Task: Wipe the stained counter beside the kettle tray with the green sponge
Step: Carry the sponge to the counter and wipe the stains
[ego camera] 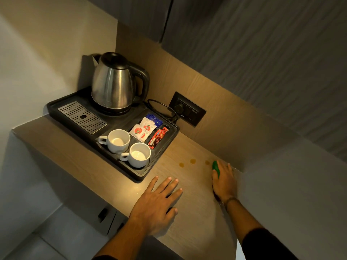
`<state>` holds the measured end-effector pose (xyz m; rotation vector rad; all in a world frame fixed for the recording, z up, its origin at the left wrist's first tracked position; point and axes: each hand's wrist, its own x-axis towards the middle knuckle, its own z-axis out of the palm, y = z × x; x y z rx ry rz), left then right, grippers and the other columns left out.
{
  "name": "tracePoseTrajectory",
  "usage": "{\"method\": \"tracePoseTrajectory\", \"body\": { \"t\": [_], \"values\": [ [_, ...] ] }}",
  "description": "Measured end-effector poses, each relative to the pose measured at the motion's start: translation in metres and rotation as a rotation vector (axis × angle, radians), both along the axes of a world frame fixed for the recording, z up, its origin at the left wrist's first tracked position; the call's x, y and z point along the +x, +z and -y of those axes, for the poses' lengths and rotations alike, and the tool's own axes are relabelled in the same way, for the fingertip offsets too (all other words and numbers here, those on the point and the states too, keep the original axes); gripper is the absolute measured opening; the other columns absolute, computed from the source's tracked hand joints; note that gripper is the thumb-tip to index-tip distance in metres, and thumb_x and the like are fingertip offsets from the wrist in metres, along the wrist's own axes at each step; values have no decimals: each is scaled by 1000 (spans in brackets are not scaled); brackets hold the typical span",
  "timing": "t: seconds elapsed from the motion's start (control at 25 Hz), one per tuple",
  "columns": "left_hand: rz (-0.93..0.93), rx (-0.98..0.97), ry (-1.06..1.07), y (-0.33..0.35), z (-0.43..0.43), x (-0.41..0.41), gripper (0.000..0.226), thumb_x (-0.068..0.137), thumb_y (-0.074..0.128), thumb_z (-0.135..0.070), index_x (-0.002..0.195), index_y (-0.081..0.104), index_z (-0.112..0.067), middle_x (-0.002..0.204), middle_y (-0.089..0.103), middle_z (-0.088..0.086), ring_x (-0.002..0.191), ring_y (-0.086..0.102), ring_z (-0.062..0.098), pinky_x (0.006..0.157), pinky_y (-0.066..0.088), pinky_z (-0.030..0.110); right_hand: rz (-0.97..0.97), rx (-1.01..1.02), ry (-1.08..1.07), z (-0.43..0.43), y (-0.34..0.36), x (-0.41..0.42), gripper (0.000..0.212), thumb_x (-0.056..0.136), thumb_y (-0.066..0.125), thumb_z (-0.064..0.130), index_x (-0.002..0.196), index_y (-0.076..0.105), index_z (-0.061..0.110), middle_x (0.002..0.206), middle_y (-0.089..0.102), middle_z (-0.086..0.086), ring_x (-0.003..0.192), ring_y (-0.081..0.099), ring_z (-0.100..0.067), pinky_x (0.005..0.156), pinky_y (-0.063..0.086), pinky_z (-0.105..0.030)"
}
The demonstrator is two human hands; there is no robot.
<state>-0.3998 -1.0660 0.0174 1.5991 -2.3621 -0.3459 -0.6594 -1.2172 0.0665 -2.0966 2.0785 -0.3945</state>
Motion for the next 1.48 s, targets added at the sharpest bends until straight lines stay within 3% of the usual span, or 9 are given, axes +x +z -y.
{"method": "tracePoseTrajectory", "body": {
  "t": [0.2,0.32,0.44,0.64,0.88,1.0,1.12,1.36,1.48],
  "values": [
    [-5,19,-6,3,-1,0,64,105,23,-61,162,10,-34,175,-1,-3,158,-12,18,123,-15,53,-50,-15,457,-26,-13,8,52,107,50,26,156,37,28,164,34,3,156,13,-19,126,16,-45],
    [3,33,-21,7,-1,2,64,106,22,-60,163,8,-34,175,-4,-2,157,-14,19,125,-13,55,8,8,365,-16,-7,-17,51,106,52,22,155,38,24,165,35,-1,156,13,-23,123,26,-52],
    [3,45,-20,11,-1,1,64,107,22,-59,163,9,-33,175,-4,-2,157,-14,19,125,-12,56,-4,14,190,26,2,36,51,106,50,20,155,38,18,164,35,-6,155,17,-29,123,22,-54],
    [1,44,-21,16,-3,1,63,107,26,-57,163,10,-32,175,-3,-1,157,-13,19,125,-11,56,-44,-7,606,-30,-16,38,53,106,45,34,157,32,34,165,32,8,157,10,-17,125,11,-43],
    [-7,43,-17,14,-1,2,63,107,28,-57,163,12,-32,175,-2,-2,158,-12,19,123,-15,54,-17,19,333,24,1,64,52,107,51,24,156,37,19,164,33,-3,155,17,-30,125,19,-53],
    [-10,33,-21,13,-2,1,63,106,28,-57,163,15,-32,175,1,0,158,-9,19,125,-11,55,-23,27,548,8,-4,94,54,107,48,28,158,32,25,166,32,0,157,12,-24,126,12,-52],
    [-25,30,-10,11,-3,1,63,105,27,-57,162,15,-32,175,2,-1,158,-9,19,125,-11,55,-67,17,776,-32,-10,37,56,106,42,36,159,24,38,167,27,10,157,7,-14,126,10,-47],
    [-19,15,-6,7,-1,1,62,106,27,-58,162,16,-34,175,3,-2,158,-7,18,125,-9,54,-20,66,526,22,6,74,50,108,47,25,157,35,22,165,33,-1,156,13,-27,126,14,-53],
    [-21,16,4,5,-1,0,62,105,28,-58,161,19,-34,175,7,-2,159,-3,19,126,-3,57,-11,33,729,-3,-6,84,53,106,45,29,158,32,28,165,33,2,157,10,-20,126,7,-44]
  ]
}}
